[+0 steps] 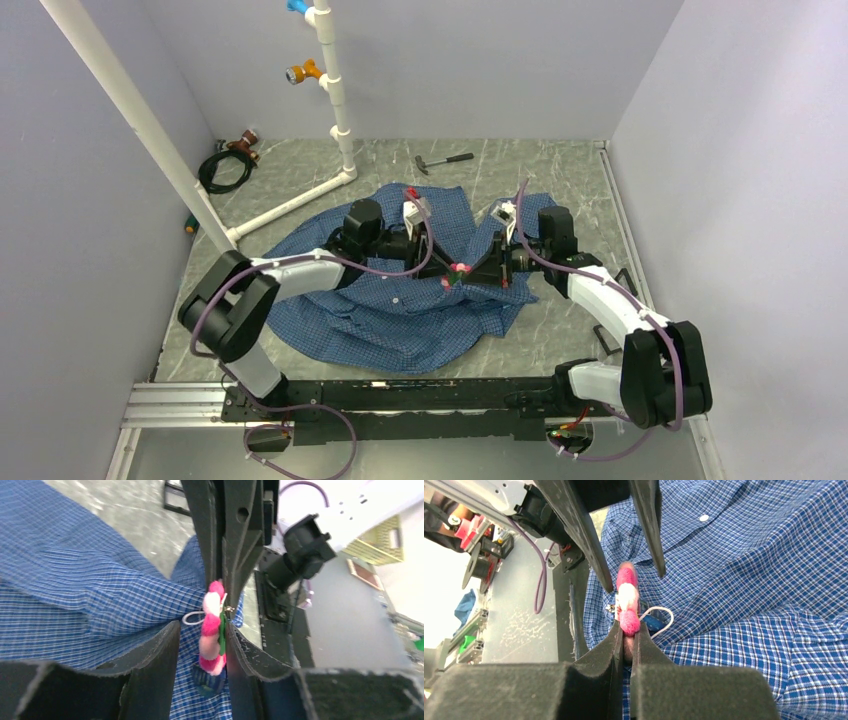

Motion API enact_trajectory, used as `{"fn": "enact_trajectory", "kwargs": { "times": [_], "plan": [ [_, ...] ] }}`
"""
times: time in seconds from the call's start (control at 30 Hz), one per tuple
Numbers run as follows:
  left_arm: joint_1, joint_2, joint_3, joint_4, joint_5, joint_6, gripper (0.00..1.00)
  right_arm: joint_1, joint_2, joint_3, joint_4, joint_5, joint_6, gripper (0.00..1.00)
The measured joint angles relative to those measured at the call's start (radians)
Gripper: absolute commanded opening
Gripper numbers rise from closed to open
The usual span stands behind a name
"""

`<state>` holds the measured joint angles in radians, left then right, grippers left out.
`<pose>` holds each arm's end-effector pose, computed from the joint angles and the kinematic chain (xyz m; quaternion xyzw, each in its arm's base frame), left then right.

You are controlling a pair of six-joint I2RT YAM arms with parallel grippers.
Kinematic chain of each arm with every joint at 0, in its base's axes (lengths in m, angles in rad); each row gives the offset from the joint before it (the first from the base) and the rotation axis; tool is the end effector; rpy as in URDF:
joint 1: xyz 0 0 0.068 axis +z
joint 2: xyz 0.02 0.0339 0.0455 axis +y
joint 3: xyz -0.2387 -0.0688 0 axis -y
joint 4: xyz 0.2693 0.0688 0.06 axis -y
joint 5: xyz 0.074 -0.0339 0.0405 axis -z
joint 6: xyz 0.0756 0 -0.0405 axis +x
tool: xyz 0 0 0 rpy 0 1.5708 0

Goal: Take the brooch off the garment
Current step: Remove the brooch from the clothes.

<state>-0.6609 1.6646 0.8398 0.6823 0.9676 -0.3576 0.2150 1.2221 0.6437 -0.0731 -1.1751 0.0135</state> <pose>0.2656 -0.2854 0.1775 0.4022 0.6152 -0.5896 0.3349 0.2575 0.1276 0.1783 -0.3197 0.7174 0.5356 0.3102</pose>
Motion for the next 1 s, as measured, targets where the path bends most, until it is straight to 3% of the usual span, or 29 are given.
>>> {"fn": "enact_trajectory", "kwargs": {
  "times": [0.47, 1.0],
  "plan": [
    [0.005, -0.063, 0.119, -0.414, -0.167, 0.21, 0.39, -0.004, 0.097, -0.01, 0.05, 0.059, 0.232, 0.0],
    [-0.079, -0.01, 0.223, -0.551, -0.233, 0.217, 0.37, -0.022, 0.111, -0.013, 0.066, 0.112, 0.458, 0.0]
  ]
}}
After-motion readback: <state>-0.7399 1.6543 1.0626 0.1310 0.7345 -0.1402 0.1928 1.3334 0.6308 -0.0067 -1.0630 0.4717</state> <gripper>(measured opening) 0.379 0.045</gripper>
